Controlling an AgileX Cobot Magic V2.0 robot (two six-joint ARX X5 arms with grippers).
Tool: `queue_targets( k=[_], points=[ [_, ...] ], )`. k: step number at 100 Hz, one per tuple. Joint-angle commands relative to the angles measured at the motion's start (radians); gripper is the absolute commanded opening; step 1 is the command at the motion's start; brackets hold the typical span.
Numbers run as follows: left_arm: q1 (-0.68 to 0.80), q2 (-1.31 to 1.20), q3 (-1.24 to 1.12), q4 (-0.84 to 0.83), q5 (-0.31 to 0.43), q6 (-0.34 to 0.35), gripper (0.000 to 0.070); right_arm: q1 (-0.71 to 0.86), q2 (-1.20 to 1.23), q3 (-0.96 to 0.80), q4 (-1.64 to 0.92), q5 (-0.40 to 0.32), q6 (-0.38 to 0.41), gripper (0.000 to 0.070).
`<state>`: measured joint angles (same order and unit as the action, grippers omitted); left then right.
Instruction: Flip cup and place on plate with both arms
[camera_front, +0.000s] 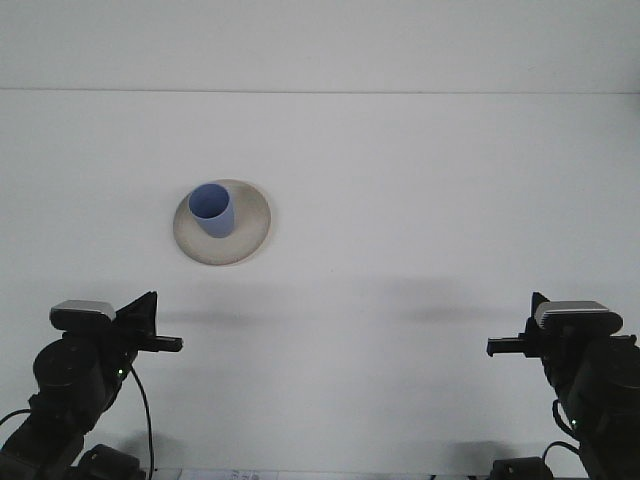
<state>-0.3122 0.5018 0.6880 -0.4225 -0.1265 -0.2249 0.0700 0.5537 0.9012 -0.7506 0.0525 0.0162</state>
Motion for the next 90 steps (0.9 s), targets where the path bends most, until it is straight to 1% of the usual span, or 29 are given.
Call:
queue_targets(
  k=[1, 65, 71, 78, 90],
  points=[
    [-0.003, 0.008, 0.014, 0.005, -0.001, 0.003, 0.0012, 0.001, 0.003, 0.012, 0.010, 0.001, 0.014, 0.0000],
    [-0.003, -0.048, 0.014, 0.006, 0.000, 0.010, 0.0012, 0.001, 0.003, 0.012, 0.010, 0.001, 0.013, 0.0000],
    [-0.003, -0.056, 0.013, 0.016, 0.000, 0.045, 0.0012, 0.001, 0.003, 0.012, 0.010, 0.001, 0.014, 0.0000],
    [0.000, -0.074, 0.004, 0.046, -0.010, 0.067, 0.0012, 0.001, 0.003, 0.012, 0.010, 0.001, 0.014, 0.0000],
    [0.036, -0.121, -0.069, 0.197, -0.010, 0.154, 0.0012, 0.001, 0.003, 0.012, 0.010, 0.001, 0.014, 0.0000]
  ],
)
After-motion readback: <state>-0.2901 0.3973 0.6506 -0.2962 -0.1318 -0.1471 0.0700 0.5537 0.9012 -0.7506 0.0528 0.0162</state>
